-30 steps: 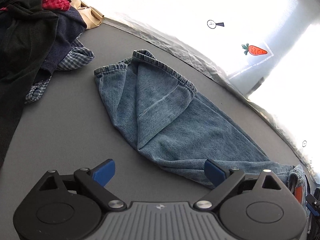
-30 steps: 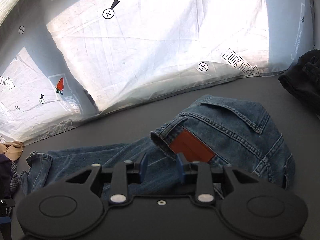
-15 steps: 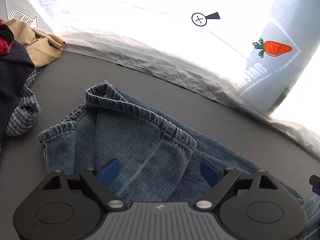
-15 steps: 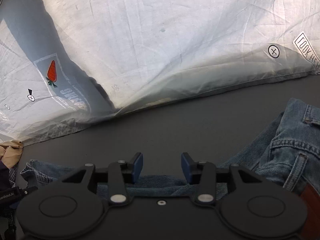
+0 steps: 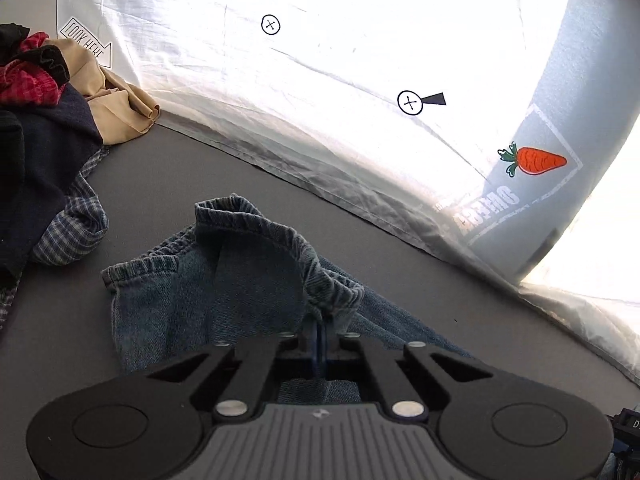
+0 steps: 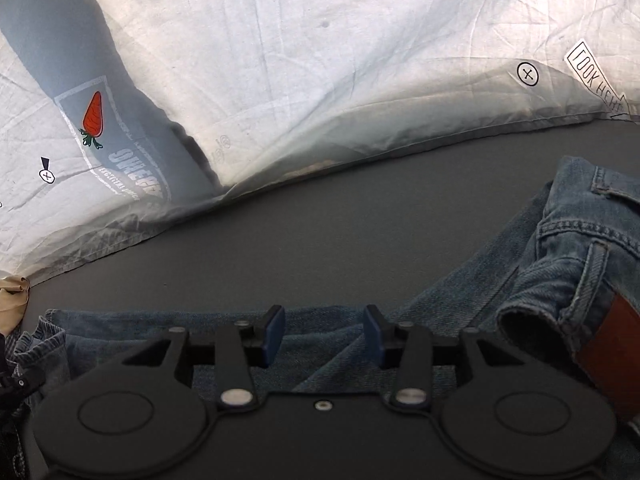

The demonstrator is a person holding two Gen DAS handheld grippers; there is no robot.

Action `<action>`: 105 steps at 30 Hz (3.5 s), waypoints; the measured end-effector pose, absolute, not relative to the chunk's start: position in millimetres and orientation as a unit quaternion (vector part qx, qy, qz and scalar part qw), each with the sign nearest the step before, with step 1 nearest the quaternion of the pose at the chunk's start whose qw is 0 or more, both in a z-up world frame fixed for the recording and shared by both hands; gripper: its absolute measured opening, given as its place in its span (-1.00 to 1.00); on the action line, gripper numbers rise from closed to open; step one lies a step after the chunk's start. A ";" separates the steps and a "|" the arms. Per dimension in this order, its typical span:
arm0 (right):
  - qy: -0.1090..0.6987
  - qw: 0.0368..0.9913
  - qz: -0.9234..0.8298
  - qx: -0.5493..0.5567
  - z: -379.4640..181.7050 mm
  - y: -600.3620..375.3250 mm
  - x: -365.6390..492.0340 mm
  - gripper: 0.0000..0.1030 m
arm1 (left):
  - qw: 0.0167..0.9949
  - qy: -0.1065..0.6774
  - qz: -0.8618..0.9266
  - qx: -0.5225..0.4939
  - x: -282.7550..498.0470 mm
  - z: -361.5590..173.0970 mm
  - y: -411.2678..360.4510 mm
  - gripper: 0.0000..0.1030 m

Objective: Fold clothes

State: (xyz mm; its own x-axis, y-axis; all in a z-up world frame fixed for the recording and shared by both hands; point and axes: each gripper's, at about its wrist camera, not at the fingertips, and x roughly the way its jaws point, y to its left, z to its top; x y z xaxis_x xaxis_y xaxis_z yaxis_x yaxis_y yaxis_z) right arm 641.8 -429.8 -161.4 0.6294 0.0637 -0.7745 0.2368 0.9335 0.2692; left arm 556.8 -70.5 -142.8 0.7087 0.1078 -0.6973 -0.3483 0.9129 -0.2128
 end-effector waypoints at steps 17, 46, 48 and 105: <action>0.380 0.887 -0.156 0.209 -137.2 -507.2 587.0 -0.25 | 0.840 0.478 0.127 -0.225 330.5 -126.6 -48.5 -0.98; 0.328 0.899 -0.163 0.240 -134.1 -541.3 579.6 -0.88 | 0.797 0.521 0.191 -0.239 374.0 -181.0 -20.4 -0.73; 0.285 0.913 -0.172 0.237 -112.8 -550.3 554.9 -0.90 | 0.795 0.513 0.204 -0.251 371.3 -180.3 -17.6 -0.87; 0.381 0.781 -0.191 0.457 -200.0 -606.6 308.3 -0.32 | 0.808 0.468 0.223 -0.279 283.5 -188.3 23.0 -0.30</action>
